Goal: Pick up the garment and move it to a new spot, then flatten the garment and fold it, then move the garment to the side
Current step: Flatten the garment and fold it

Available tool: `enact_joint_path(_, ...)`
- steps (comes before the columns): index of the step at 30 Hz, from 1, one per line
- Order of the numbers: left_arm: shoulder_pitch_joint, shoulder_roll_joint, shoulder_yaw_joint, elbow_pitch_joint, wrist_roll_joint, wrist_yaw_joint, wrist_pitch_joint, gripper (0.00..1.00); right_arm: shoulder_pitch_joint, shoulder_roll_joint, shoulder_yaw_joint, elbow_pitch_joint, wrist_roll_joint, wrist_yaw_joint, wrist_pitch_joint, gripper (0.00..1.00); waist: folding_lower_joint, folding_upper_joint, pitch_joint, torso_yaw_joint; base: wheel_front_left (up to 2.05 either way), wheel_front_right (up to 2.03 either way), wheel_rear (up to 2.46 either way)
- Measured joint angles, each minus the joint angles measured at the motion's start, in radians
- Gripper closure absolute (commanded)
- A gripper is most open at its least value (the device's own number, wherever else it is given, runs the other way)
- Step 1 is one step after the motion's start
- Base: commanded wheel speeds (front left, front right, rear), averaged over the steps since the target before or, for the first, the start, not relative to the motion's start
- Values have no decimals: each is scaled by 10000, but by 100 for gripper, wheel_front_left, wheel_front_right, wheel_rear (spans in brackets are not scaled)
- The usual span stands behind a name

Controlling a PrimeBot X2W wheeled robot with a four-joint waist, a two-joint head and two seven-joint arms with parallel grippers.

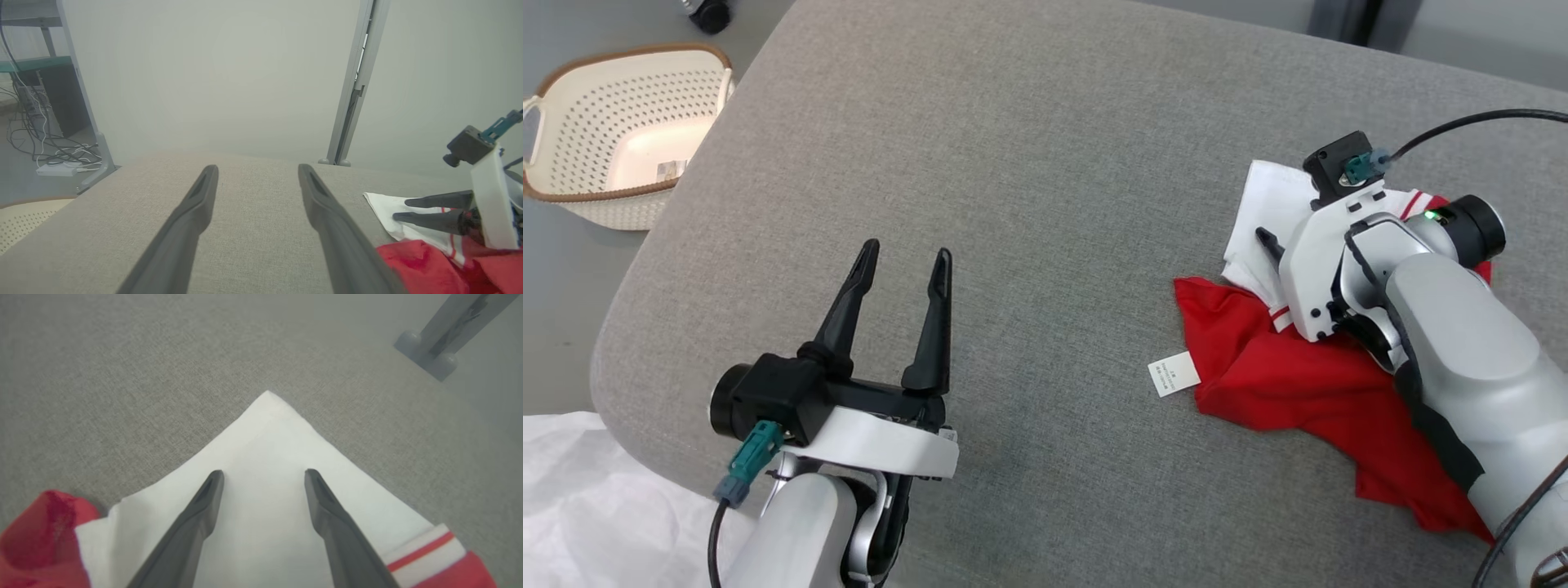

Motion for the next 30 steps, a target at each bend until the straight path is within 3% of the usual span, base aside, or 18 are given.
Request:
enact_joint_path(1, -44, -48, 84, 4, 79, -52, 0, 0, -80, 23, 119, 226, 6, 0, -2, 0, 0, 0, 53, 65, 0, 0, 0)
enact_joint_path(2, -68, -105, 153, 12, 150, -130, 0, 0, -165, 48, 196, 393, 25, 2, -81, 44, 0, 0, 103, 118, 0, 0, 0)
enact_joint_path(3, -69, -165, 221, 31, 209, -213, 0, 0, -281, 98, 270, 564, 134, 2, -146, 66, 0, 0, 143, 158, 0, 0, 0)
enact_joint_path(4, -69, -245, 293, 36, 267, -245, 0, 0, -356, 146, 320, 685, 268, 0, -176, 100, 0, 0, 174, 180, 0, 0, 0)
enact_joint_path(9, -61, -397, 715, 25, 510, -453, -2, 0, -521, 374, 516, 809, 775, 0, -1225, 100, 0, 0, 247, 30, 0, 0, 0)
enact_joint_path(15, -21, -514, 1068, 27, 769, -569, -10, 0, -669, 550, 796, 111, 1463, 0, -2362, 100, 0, 0, 202, -337, 0, 0, 0)
enact_joint_path(22, 80, -560, 1653, -27, 1103, -698, -10, 0, -471, 201, 857, -1896, 2318, 0, -4107, 100, 0, 0, -5, -1113, 0, 0, 0)
enact_joint_path(30, 181, -491, 2153, -21, 1375, -832, -10, 0, 1761, -732, -548, -5158, 3279, 0, -5162, 100, 0, 0, -311, -2203, 0, 0, 0)
